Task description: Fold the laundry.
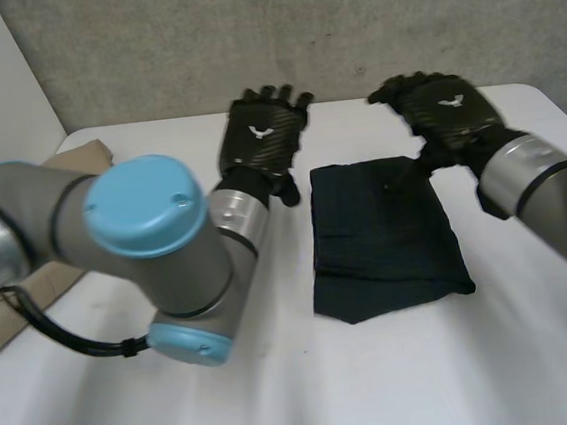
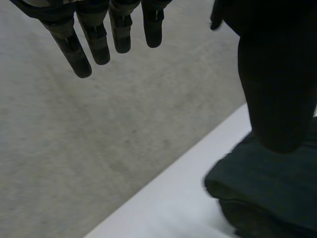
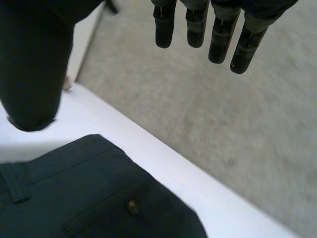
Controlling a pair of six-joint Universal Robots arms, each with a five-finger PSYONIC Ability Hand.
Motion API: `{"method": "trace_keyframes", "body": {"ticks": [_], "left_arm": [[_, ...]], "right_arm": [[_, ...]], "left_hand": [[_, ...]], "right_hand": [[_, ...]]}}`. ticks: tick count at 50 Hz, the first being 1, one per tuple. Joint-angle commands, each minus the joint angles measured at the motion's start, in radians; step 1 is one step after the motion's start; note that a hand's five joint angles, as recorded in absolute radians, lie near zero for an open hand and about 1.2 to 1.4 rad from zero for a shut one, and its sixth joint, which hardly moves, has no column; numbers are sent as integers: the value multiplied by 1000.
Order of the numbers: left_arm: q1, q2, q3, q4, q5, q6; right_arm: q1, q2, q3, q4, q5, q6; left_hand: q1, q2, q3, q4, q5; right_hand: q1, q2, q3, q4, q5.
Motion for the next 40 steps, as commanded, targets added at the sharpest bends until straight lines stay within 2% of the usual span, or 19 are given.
{"method": "trace_keyframes", "body": {"ticks": [1, 5, 16, 25, 35, 40], "left_arm": [[-61, -174, 226, -162, 59, -2], [-71, -268, 338, -212, 88, -4], [-53, -524, 627, -392, 88, -4], [-27, -556, 634, -439, 84, -4], [-19, -527, 608, -476, 102, 4], [-19, -426, 555, -471, 120, 4]], "right_arm": [[-64, 60, -37, 136, 12, 30], [-69, 155, -89, 158, 33, -5], [-62, 364, -234, 216, 35, -100], [-62, 479, -299, 222, 61, -250], [-64, 459, -296, 224, 72, -289], [-75, 355, -242, 201, 75, -260]], "left_hand": [[7, -9, -16, -6, -23], [30, 14, 8, 17, 1], [77, 61, 55, 64, 48], [106, 91, 84, 93, 77], [92, 76, 69, 79, 63], [45, 29, 22, 32, 16]], "right_hand": [[-27, -47, -41, -61, -68], [-27, -47, -41, -61, -68], [-27, -47, -41, -61, -68], [-27, -47, -41, -61, -68], [-27, -47, -41, -61, -68], [-27, -47, -41, -61, -68]]}}
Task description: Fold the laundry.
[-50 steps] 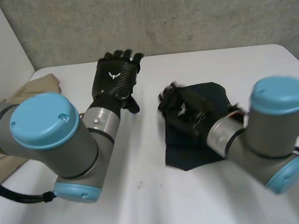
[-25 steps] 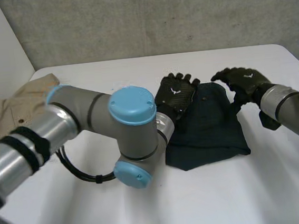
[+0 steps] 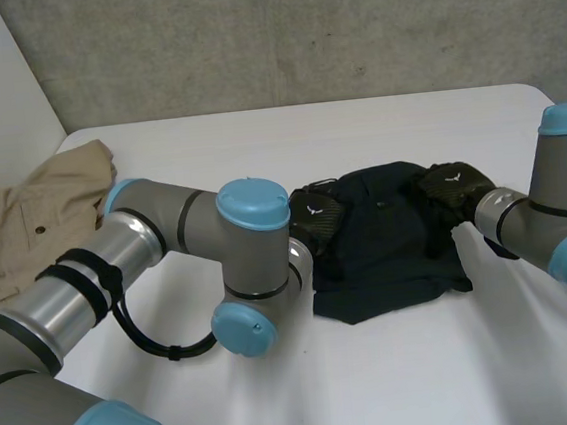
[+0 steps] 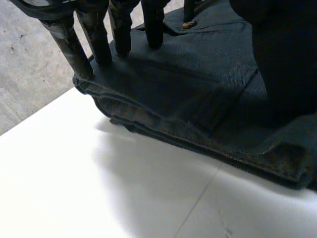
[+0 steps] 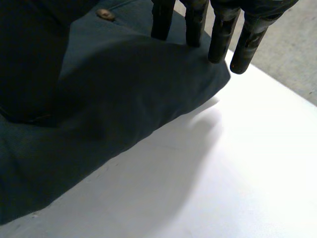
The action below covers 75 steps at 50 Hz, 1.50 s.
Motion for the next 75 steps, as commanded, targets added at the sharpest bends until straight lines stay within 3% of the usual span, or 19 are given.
{"method": "trace_keyframes", "body": {"ticks": [1, 7, 11, 19, 27, 44, 62, 75], "left_arm": [[-2, 129, -76, 8, 27, -1], [5, 367, -245, 60, 45, -6], [21, 494, -376, 97, 70, -6], [77, 769, -686, 95, 251, -43], [137, 912, -903, 100, 355, -80], [163, 950, -998, 147, 363, -106], [217, 950, -990, 167, 357, -207], [218, 947, -995, 169, 358, -208]], "right_arm": [[-11, -122, 67, -32, 9, 41], [-14, -291, 221, -174, 118, 200], [-30, -368, 321, -182, 159, 296], [-69, -398, 493, -150, 127, 457], [-96, -391, 620, -187, 43, 491], [-35, -248, 555, -342, 57, 531], [11, -141, 410, -346, 104, 535], [11, -139, 337, -317, 95, 655]], "left_hand": [[-26, -12, -27, -15, 0], [-65, -50, -65, -53, -38], [-68, -53, -68, -56, -41], [-62, -47, -62, -51, -35], [-56, -41, -56, -45, -29], [-56, -41, -56, -45, -29], [-35, -21, -36, -24, -9], [-30, -15, -30, -18, -3]], "right_hand": [[5, -47, -41, -61, -67], [5, -47, -41, -61, -67], [5, -47, -41, -61, -67], [5, -47, -41, -61, -67], [5, -47, -41, -61, -67], [5, -47, -41, -61, -67], [21, -31, -25, -44, -51], [7, -46, -39, -59, -65]]}}
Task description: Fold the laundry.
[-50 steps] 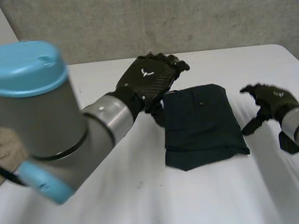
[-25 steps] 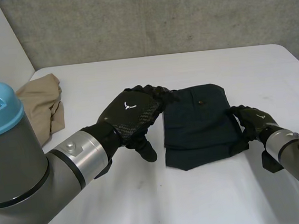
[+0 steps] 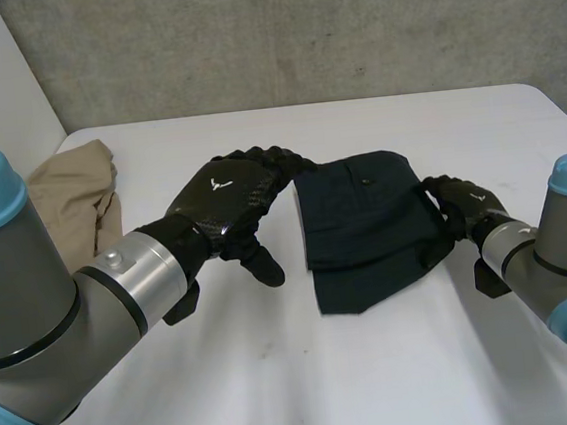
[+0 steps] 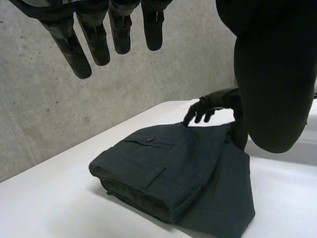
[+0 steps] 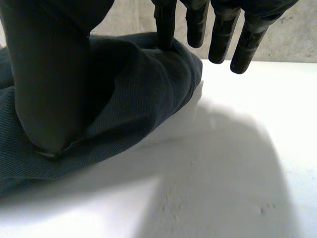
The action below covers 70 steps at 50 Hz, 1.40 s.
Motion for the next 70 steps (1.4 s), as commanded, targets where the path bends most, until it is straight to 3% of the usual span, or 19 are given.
{"method": "trace_keyframes", "body": {"ticks": [1, 9, 17, 20, 28, 36, 47, 70], "left_arm": [[-1, -2, -2, 1, 0, 1], [-1, -9, -4, 4, 0, 1], [-4, -16, -7, 10, -1, -1], [-4, -16, -7, 11, 0, -6], [-4, -26, -7, 27, -1, -18], [-7, -43, -7, 29, -1, -18], [-10, -62, -2, 32, -3, -29], [-21, -88, -1, 32, -3, -32]], "right_arm": [[-1, 3, -38, 17, -9, 58], [25, 89, -133, 18, -11, 60], [50, 180, -254, 60, -14, 60], [52, 193, -300, 83, -20, 60], [50, 281, -493, 118, -42, 57], [30, 454, -880, 310, -28, 35], [-183, 704, -1412, 454, 81, -27], [-424, 741, -1437, 440, -18, -153]], "left_hand": [[-3, 7, -1, 8, 1], [6, 16, 8, 17, 10], [12, 22, 14, 23, 16], [15, 25, 17, 26, 19], [24, 34, 25, 35, 28], [27, 37, 28, 38, 31], [27, 37, 28, 38, 31], [27, 37, 28, 38, 31]], "right_hand": [[7, -46, -39, -59, -65], [136, 83, 89, 70, 64], [807, 755, 761, 742, 735], [1218, 1166, 1172, 1152, 1146], [1227, 1175, 1181, 1161, 1155], [1227, 1175, 1181, 1161, 1155], [1227, 1175, 1181, 1161, 1155], [1227, 1175, 1181, 1161, 1155]]}}
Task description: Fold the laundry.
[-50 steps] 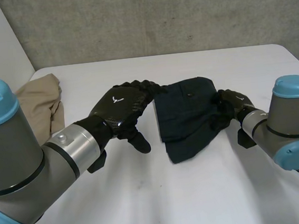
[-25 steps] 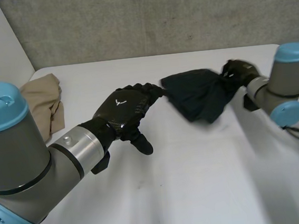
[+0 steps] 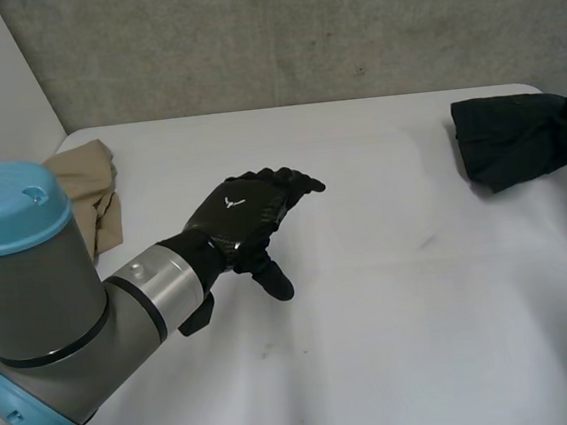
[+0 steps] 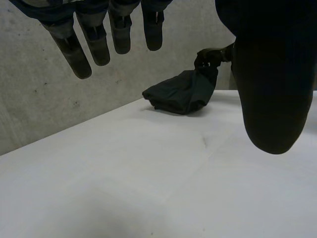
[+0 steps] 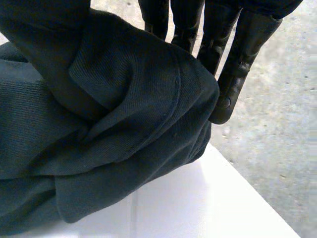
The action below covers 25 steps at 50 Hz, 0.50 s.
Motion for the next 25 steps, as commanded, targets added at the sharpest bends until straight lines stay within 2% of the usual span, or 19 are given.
{"method": "trace_keyframes", "body": {"ticks": [1, 6, 7, 9, 10, 15, 21, 25], "left_arm": [[-6, -8, 0, -1, 0, 0], [-11, -14, 1, -1, 0, 0], [-11, -15, 0, -1, 0, 0], [-12, -15, 0, -1, 0, 0], [-11, -15, -1, -1, 0, 0], [-12, -15, -1, -1, 0, 0], [-12, -15, 1, -1, 0, -6], [-11, -12, 1, -2, -1, -7]], "right_arm": [[-64, 0, -4, 0, -36, -71], [-75, 1, -2, 6, -64, -147], [-78, 1, -1, 11, -62, -170], [-82, 1, -1, 19, -55, -193], [-84, 1, -2, 22, -47, -203], [-125, -3, -13, 25, 74, -317], [-130, -32, -9, 28, 102, -407], [-127, -112, 39, 37, 100, -512]], "left_hand": [[27, 35, 28, 36, 31], [27, 35, 28, 36, 31], [27, 35, 28, 36, 31], [27, 35, 28, 36, 31], [27, 35, 28, 36, 31], [27, 35, 28, 36, 31], [27, 35, 28, 36, 31], [24, 32, 25, 33, 28]], "right_hand": [[490, 244, 313, 200, 342], [456, 210, 279, 167, 308], [-94, -340, -270, -383, -241], [-663, -909, -840, -952, -811], [-732, -978, -909, -1021, -880], [-732, -978, -909, -1021, -880], [-732, -978, -909, -1021, -880], [-732, -978, -909, -1021, -880]]}}
